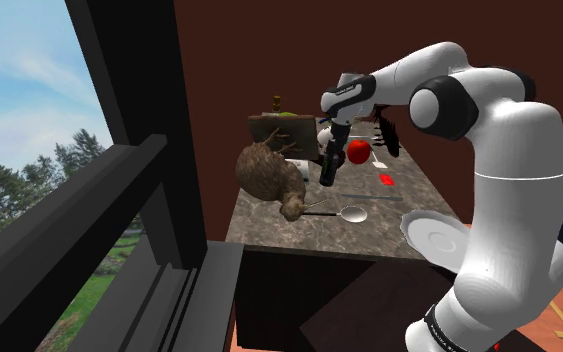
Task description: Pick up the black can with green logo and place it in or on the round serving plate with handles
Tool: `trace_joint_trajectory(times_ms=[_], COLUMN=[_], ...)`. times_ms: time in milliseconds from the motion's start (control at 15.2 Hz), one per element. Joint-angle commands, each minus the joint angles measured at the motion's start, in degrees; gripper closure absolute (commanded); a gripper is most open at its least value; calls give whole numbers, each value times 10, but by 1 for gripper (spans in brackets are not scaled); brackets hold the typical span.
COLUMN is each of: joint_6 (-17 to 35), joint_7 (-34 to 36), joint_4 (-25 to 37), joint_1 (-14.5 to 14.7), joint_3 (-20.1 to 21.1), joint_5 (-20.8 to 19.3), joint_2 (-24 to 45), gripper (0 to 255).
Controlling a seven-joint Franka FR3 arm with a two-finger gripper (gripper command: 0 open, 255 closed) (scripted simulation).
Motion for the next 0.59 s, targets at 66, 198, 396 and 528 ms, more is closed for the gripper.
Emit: trace_joint_trajectory(times_ms=[66, 198, 396, 528], joint_6=[19, 28, 28, 28], joint_7=[-2, -3, -3, -3], joint_4=[-8, -12, -12, -12], joint_1=[-1, -2, -2, -2], joint_3=[2, 3, 3, 3], joint_5=[4, 6, 6, 6], joint_2=[11, 16, 17, 17], gripper=[0, 0, 0, 0])
